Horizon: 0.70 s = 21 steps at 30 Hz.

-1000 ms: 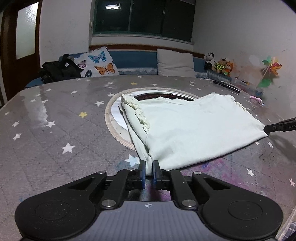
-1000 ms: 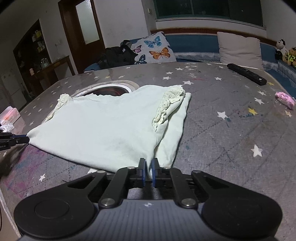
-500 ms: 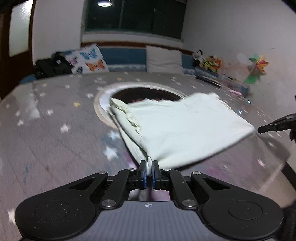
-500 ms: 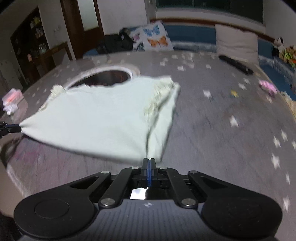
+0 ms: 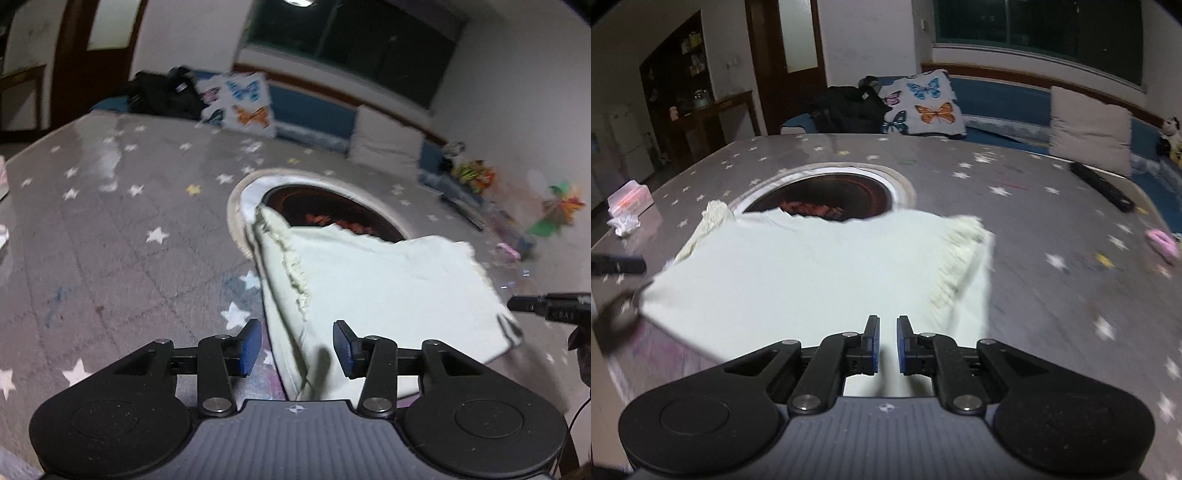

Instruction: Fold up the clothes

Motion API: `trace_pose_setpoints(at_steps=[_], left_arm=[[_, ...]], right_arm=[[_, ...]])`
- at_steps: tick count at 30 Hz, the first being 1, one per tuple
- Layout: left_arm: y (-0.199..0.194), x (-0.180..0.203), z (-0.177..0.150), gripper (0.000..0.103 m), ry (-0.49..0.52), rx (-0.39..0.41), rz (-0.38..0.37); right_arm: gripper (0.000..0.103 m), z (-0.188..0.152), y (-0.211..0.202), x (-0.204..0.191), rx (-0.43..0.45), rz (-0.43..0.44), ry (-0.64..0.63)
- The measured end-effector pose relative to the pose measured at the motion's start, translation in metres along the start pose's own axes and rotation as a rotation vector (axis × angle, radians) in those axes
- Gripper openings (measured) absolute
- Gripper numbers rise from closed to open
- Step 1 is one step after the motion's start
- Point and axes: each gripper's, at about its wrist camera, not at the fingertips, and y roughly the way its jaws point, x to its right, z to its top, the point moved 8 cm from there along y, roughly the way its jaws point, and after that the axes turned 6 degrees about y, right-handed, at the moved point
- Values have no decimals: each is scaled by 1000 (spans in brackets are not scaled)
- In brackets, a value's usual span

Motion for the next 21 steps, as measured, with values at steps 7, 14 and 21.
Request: trace_pose_setpoints(at_steps=[7, 14, 21], left_arm=[[10, 8, -1, 46, -16, -20, 19], [17, 6, -9, 46, -51, -63, 42], [19, 11, -8, 27, -67, -74, 13]], right_arm=[[9, 35, 65, -44, -10, 56, -32], [10, 44, 117, -77, -45, 36, -83], [12, 47, 135, -91, -42, 4, -121]])
